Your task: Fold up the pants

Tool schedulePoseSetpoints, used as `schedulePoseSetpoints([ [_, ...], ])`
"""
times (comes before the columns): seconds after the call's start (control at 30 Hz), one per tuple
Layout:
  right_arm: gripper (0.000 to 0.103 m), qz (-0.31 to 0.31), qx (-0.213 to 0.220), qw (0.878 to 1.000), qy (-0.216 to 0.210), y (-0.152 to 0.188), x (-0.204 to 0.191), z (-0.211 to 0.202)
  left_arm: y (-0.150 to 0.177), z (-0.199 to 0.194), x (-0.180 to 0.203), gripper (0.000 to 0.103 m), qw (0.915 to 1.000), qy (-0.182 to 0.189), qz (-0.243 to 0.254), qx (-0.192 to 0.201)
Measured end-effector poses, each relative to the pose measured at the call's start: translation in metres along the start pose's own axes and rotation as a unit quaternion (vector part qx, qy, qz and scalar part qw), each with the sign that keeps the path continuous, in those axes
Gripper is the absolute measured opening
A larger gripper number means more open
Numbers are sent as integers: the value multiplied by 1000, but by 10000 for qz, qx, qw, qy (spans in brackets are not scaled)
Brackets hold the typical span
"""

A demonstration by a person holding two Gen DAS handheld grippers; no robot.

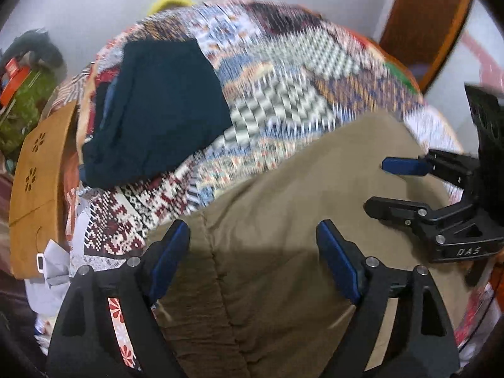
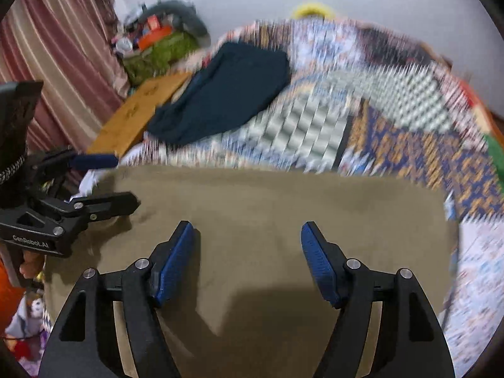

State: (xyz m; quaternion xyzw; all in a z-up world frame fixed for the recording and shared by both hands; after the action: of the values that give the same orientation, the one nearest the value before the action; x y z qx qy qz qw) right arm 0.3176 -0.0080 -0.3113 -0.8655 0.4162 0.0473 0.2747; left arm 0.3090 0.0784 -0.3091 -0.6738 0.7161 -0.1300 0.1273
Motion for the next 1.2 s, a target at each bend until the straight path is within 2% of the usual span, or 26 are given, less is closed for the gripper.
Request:
schedulePoseSetpoints([
  [0.07, 70, -9, -203, 9998, -12, 11, 0, 7, 7, 2, 3, 86, 9996, -176, 212, 13],
  [0.13, 78, -27, -200, 9998, 57, 19, 1, 3, 12, -4, 6, 86, 9990, -292, 327, 120],
  [0.23, 81, 52, -221, 9997, 6, 31, 5, -8, 19, -12, 7, 87, 9987, -311, 363, 171],
  [0.47, 81, 212, 20, 9996, 194, 59, 13, -37, 37, -28, 5, 88, 9992, -284, 104, 276],
  [0.53, 81, 291, 23, 9994, 182, 68, 16, -45, 42, -32, 5, 90, 9990, -306, 92, 321],
  [0.6, 81, 343, 52, 9992, 208, 77, 19, -51, 49, -37, 3, 97, 9988, -335, 38, 353],
  [0.77, 81, 421, 54, 9985, 358, 103, 25, -62, 69, -45, -1, 97, 9976, -525, -51, 447],
  [0.97, 83, 429, 88, 9972, 602, 139, 28, -72, 88, -56, -5, 97, 9966, -455, -361, 586],
  [1.2, 83, 789, 218, 9945, 661, 157, 38, -81, 106, -66, -7, 97, 9951, -473, -542, 672],
])
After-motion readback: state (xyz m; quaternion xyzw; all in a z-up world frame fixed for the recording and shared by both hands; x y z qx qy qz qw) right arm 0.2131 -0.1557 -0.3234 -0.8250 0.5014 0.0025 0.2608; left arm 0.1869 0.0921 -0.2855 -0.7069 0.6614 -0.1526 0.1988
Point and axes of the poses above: each gripper's, at about its wrist camera, not at the fingertips, and z roughly the way its jaws point, x to its right, y to its underside, the point moved 10 cm from there along z, roughly the way its jaws point, and after that the axes turned 4 degrees about -x, right-handed, at the moved point
